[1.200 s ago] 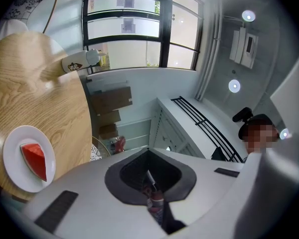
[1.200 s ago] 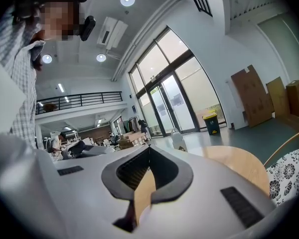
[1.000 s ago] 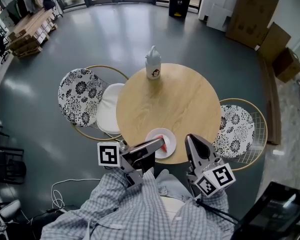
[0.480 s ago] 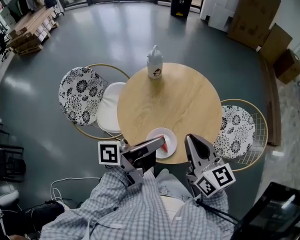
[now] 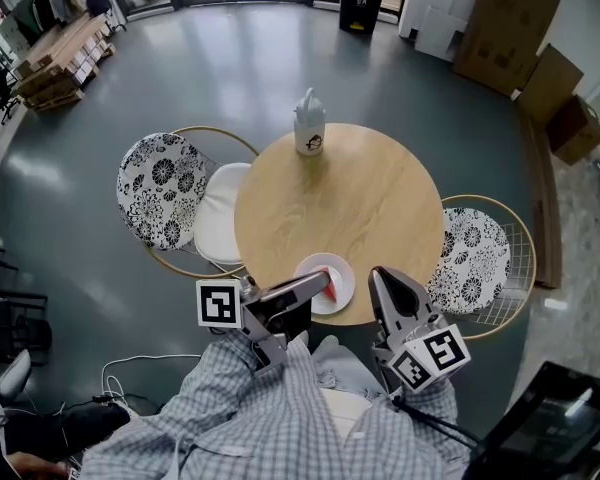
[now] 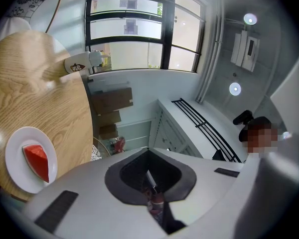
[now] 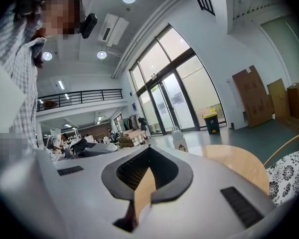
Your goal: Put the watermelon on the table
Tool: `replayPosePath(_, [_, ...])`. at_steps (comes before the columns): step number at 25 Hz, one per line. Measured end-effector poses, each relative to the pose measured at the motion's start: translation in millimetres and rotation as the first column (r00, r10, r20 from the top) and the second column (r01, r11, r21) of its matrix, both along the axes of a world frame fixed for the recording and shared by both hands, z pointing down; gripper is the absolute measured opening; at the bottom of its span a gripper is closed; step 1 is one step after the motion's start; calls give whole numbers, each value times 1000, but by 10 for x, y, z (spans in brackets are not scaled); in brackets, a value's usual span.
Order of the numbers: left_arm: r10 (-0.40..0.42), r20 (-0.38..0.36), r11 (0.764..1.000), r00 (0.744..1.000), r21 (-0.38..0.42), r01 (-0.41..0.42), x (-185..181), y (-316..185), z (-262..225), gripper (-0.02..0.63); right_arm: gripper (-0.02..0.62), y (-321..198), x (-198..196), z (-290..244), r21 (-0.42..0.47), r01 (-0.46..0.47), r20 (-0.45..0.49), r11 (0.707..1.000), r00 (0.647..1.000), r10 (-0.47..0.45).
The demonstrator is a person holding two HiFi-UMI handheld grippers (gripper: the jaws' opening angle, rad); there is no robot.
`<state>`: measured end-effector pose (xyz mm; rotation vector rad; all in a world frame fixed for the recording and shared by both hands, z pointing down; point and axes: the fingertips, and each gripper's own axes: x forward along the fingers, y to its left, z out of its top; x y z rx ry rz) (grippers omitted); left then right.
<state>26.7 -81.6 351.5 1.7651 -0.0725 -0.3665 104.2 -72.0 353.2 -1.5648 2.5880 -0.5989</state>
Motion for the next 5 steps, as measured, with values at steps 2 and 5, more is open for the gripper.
replayPosePath(2, [-3,-3,1000,1000,-7,3,-9,-2,14,6,8,6,-6,10,-1,-1,0,1000,1000,1])
replayPosePath(5, [-2,-9,1000,1000,-9,2,-19,0,21,6,9,14,-8,19,0,-4,-1,1000,1000,4])
